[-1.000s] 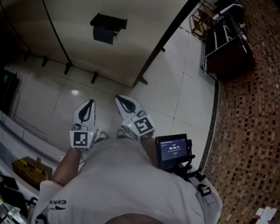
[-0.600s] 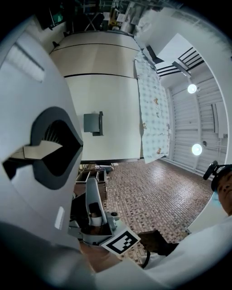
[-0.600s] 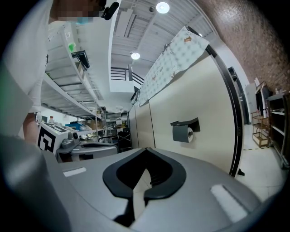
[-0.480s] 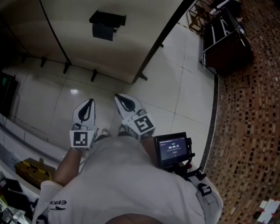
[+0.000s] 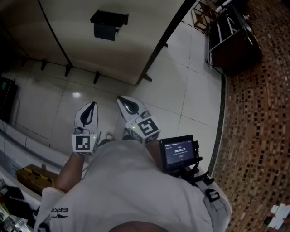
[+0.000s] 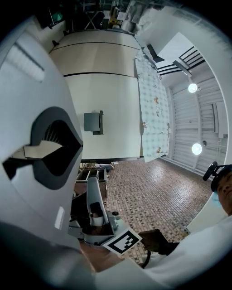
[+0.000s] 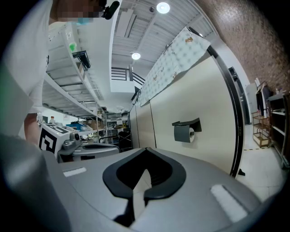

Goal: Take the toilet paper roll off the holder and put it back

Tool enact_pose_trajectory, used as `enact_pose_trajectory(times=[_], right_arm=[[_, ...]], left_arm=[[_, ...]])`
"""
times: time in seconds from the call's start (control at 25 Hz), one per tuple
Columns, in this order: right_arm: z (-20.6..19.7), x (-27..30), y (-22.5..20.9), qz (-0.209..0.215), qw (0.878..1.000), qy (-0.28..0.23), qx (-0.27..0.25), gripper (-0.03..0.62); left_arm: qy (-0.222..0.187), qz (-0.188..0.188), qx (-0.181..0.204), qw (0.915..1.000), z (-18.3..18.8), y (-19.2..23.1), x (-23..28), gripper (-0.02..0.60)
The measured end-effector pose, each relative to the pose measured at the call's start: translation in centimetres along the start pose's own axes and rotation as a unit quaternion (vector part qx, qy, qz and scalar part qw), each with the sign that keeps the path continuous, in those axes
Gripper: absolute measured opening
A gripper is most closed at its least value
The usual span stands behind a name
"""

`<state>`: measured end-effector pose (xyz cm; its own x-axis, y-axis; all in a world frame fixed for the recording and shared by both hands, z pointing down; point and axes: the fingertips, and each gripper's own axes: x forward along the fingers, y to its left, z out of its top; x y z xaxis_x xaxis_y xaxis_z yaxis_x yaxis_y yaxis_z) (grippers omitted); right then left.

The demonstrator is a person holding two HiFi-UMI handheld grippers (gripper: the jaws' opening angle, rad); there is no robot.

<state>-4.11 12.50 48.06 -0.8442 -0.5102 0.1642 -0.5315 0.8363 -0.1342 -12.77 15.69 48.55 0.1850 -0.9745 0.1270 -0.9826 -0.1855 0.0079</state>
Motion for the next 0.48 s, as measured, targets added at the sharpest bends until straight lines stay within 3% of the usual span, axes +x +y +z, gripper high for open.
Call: enact_pose_trajectory(times=[0.12, 0.32, 0.48], right_arm=[[0.07, 0.10, 0.12, 0.002, 1.000, 0.001, -0.002, 0.009], [0.27, 0.24, 0.32, 0.006, 1.000, 0.002, -0.005, 0.009], [0.67, 0.39, 0.09, 0.005, 1.000, 0.000, -0.004, 0.009]], left_arm=[[-0.019, 0.002, 0.010, 0.9998, 0.21, 0.31, 0.05, 0.002], [-0.001, 0.001, 0.004, 1.0000, 0.22, 0.22, 0.05, 0.002], [-0.027, 0.001, 0.017, 0.9995, 0.57, 0.59, 0.54, 0.002]])
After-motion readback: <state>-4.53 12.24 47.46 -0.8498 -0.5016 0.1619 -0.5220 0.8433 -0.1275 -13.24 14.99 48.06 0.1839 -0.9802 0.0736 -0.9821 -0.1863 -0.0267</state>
